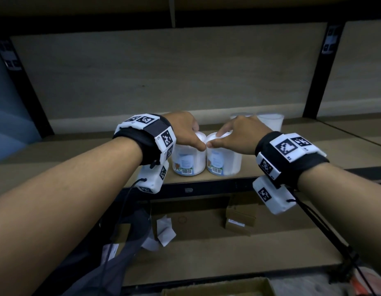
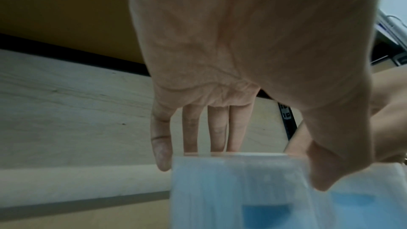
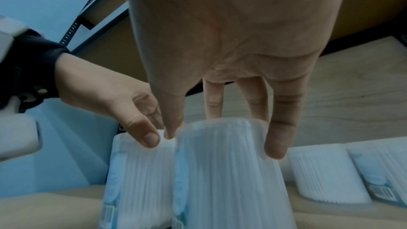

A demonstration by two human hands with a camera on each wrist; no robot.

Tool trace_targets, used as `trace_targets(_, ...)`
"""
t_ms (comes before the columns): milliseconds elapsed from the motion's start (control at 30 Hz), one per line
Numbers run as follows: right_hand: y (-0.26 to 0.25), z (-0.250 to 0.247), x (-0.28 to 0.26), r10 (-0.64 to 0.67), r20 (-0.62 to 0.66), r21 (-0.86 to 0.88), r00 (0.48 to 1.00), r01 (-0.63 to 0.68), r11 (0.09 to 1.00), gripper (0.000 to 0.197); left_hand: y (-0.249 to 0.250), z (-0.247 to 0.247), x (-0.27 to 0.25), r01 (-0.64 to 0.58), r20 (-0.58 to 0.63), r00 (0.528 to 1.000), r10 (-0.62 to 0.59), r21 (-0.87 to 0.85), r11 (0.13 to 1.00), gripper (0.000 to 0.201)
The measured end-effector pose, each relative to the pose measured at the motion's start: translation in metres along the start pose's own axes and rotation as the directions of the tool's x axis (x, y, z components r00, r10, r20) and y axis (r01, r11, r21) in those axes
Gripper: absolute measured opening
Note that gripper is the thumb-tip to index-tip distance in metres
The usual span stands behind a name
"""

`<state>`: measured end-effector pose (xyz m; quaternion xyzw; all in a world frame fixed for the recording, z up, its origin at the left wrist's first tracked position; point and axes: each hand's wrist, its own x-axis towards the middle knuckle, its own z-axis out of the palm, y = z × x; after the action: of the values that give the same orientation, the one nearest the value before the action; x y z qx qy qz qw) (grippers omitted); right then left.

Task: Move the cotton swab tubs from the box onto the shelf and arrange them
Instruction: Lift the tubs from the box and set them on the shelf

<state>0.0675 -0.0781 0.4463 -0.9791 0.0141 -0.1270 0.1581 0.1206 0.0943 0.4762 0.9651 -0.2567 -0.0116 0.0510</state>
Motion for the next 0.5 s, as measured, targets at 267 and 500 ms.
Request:
trace_targets(267, -0.0024, 0.0051, 0.0009, 0.034, 0.01, -0.05, 0.999, -0.033, 0.998, 0.056, -0.0015, 0.0087, 0.0059, 0.004, -0.001, 1.0, -0.004, 0.019, 1.0, 0.046)
trace_targets(500, 0.0029, -0.0043, -0.0017, -0.024, 0.05, -0.071, 0.998, 0.027, 0.997, 0.06, -0.0088, 0.0057, -0.0013, -0.05, -0.038, 0.998, 0.049, -0.022, 0.999, 0.078)
